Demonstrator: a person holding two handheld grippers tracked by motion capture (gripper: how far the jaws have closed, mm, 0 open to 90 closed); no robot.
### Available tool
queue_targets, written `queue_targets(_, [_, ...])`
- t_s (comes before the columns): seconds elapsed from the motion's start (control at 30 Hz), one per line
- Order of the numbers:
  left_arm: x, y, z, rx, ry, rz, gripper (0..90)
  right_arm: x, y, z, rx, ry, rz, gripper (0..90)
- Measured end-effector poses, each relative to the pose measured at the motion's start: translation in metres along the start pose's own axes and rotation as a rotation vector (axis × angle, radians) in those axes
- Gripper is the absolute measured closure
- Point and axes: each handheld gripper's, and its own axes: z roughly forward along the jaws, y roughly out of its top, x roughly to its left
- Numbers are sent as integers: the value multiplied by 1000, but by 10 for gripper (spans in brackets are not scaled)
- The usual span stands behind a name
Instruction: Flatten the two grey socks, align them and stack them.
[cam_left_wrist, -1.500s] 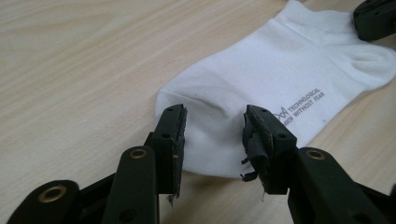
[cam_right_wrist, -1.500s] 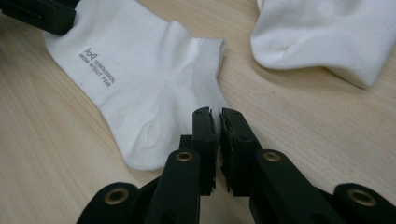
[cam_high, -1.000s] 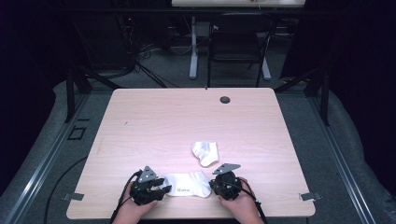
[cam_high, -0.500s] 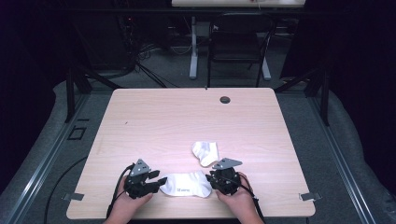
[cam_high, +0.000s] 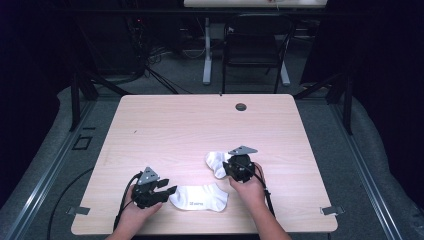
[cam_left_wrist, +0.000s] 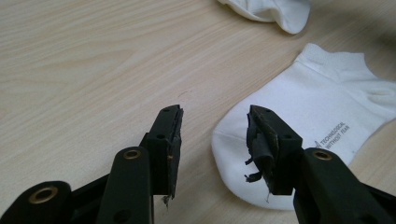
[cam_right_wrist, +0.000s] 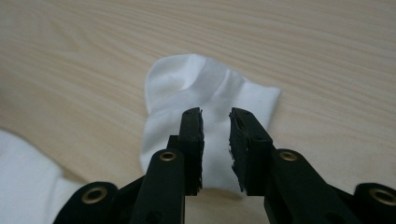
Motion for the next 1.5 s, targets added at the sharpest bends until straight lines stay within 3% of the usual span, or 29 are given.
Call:
queue_targets(0.23, [0,4,7,-5,-11,15,551,-10,1,21,33,-16,37,750])
queue_targets(0.47, [1,10,13,-15,-21,11,551,-2,-2,30,50,-2,-6,777])
queue_targets(0.9, [3,7,13,-18,-24,11,551,26,-1,34,56,80,-103,791])
queue_targets(1.0, [4,7,12,-21,-22,9,551,28,3,31,40,70,-101,767])
queue_targets(1.13, [6,7,12,-22,-19,6,550,35,11,19,-11,107,-84,701])
queue_targets(1.27, [6,7,11,-21,-19,-1,551,50,14,18,-10,147,-118,648])
queue_targets(1.5, [8,7,10,-26,-16,-2,551,69,6,29,65,92,-214,659])
